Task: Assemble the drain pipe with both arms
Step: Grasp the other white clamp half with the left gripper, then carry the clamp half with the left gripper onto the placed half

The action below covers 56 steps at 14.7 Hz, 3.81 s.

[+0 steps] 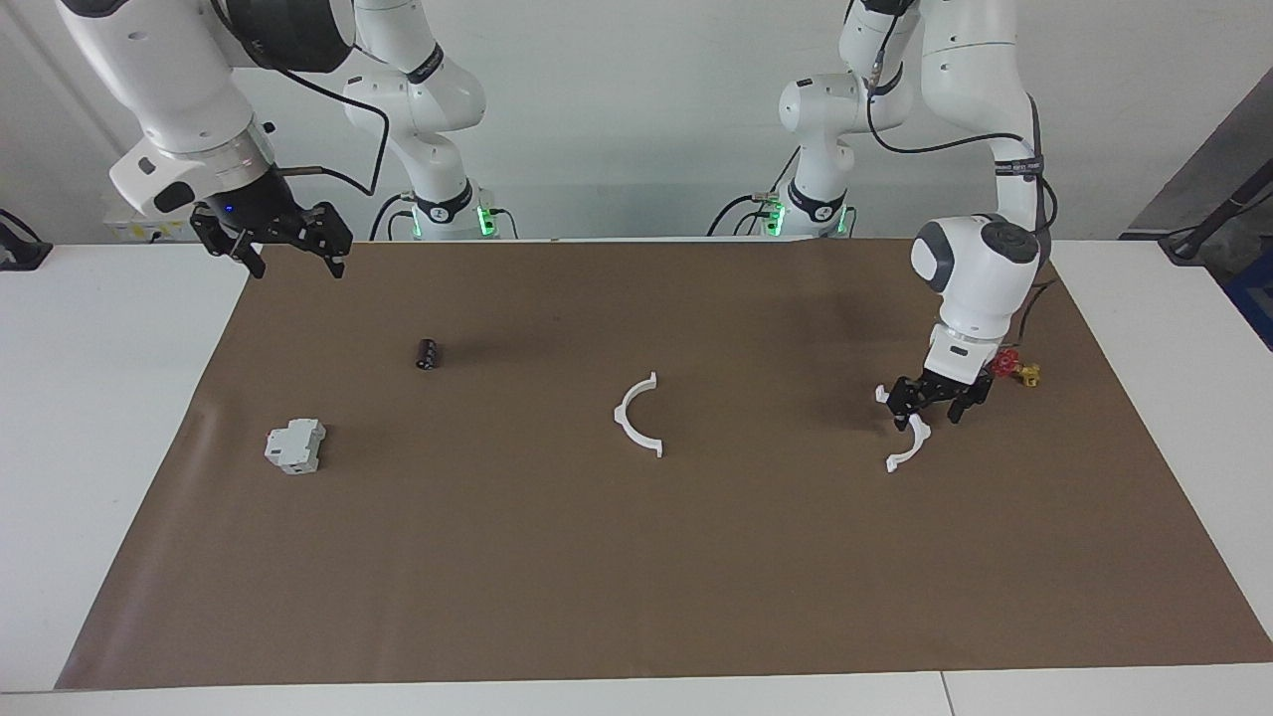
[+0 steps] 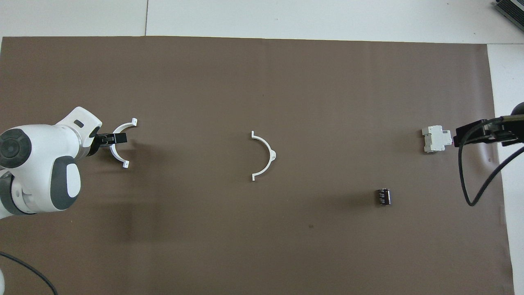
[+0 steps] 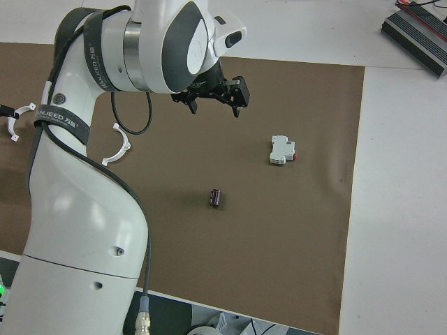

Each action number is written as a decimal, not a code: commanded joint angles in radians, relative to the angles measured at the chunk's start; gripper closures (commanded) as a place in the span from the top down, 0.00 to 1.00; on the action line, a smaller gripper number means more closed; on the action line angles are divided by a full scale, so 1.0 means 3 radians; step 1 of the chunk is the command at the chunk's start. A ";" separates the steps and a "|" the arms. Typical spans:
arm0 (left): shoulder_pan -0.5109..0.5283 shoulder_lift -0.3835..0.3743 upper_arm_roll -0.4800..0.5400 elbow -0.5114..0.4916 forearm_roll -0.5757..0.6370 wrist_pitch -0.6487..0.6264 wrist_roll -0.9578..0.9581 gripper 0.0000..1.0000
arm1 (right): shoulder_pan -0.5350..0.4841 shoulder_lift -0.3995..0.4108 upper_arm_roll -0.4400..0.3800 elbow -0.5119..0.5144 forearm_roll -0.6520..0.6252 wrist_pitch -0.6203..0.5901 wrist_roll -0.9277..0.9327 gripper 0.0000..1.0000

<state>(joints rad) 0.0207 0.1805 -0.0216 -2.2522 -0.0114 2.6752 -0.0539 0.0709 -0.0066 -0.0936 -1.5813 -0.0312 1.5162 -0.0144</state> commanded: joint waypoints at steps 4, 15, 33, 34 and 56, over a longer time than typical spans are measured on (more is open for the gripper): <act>0.0028 0.0058 -0.0020 -0.0004 -0.0054 0.0092 -0.0071 1.00 | -0.0103 0.0022 0.0031 0.0086 -0.0024 -0.0099 -0.0116 1.00; 0.0023 0.0130 -0.0020 0.0022 -0.0059 0.0113 -0.0167 0.29 | -0.0088 0.0017 0.0051 0.0102 -0.0055 -0.0110 -0.0131 1.00; -0.1167 -0.0136 -0.0025 0.0466 -0.0044 -0.0971 -0.1532 0.00 | -0.0103 -0.0019 0.0051 0.0030 0.0007 -0.0074 -0.0111 1.00; -0.1285 -0.0131 -0.0025 0.0492 -0.0044 -0.0966 -0.1624 0.00 | -0.0103 -0.0019 0.0056 0.0030 0.0007 -0.0074 -0.0111 1.00; -0.1915 0.0380 -0.0035 0.0620 -0.0018 -0.0506 -0.1676 0.00 | -0.0103 -0.0019 0.0051 0.0030 0.0007 -0.0074 -0.0111 1.00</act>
<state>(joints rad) -0.5333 0.2945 -0.0484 -2.0485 -0.0122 2.4909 -0.5466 0.0577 -0.0065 -0.0883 -1.5695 -0.0350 1.5018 -0.0242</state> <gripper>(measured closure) 0.793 0.000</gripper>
